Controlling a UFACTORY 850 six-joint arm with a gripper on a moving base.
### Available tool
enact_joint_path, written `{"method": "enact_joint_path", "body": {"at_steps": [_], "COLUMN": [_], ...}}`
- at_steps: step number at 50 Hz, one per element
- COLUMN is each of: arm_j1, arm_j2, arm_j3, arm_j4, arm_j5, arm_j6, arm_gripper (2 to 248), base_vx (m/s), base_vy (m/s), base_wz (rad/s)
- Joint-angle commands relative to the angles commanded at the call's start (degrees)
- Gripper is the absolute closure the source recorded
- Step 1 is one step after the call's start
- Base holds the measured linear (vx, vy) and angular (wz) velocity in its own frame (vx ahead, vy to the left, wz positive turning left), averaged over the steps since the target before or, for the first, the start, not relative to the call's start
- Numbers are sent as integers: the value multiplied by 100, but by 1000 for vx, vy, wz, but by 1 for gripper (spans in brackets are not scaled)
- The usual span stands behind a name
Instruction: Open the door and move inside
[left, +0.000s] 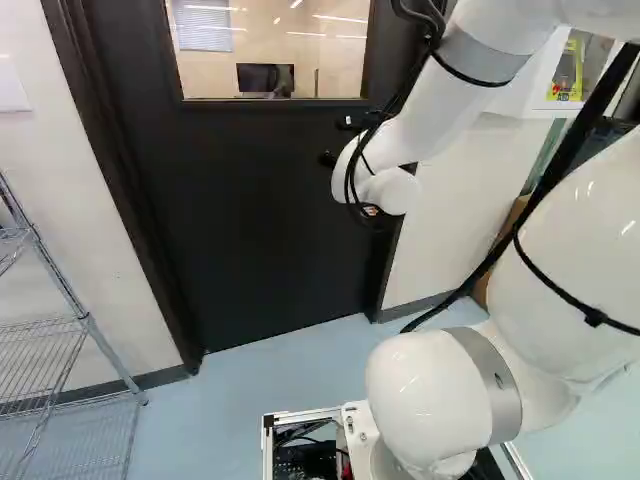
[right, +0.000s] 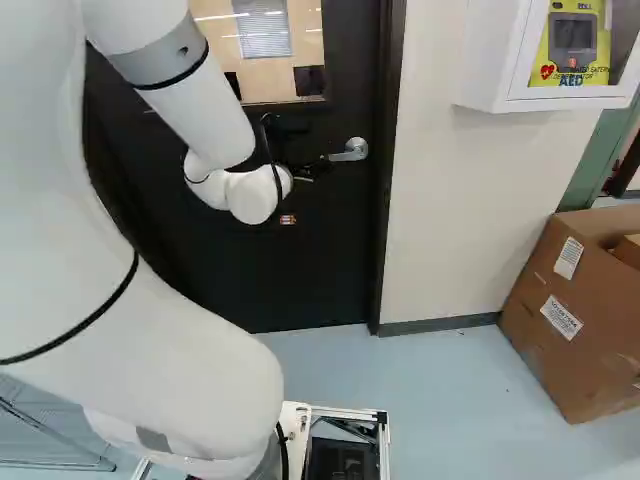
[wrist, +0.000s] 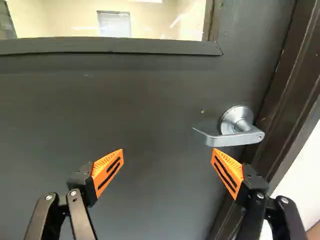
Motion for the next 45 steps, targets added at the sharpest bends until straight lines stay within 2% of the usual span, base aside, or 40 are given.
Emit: {"method": "enact_joint_path", "body": {"at_steps": [26, 45], "arm_j1": [-76, -126], "arm_j2": [-293, -542], "arm_j3": [-616, -1102], "arm_j4": [0, 0], "arm_j5": [-106, -625], "arm_j6": [0, 0], "arm_gripper": [3, 3], "base_vx": [0, 0], "base_vy": [0, 0], "base_wz": [0, 0]}}
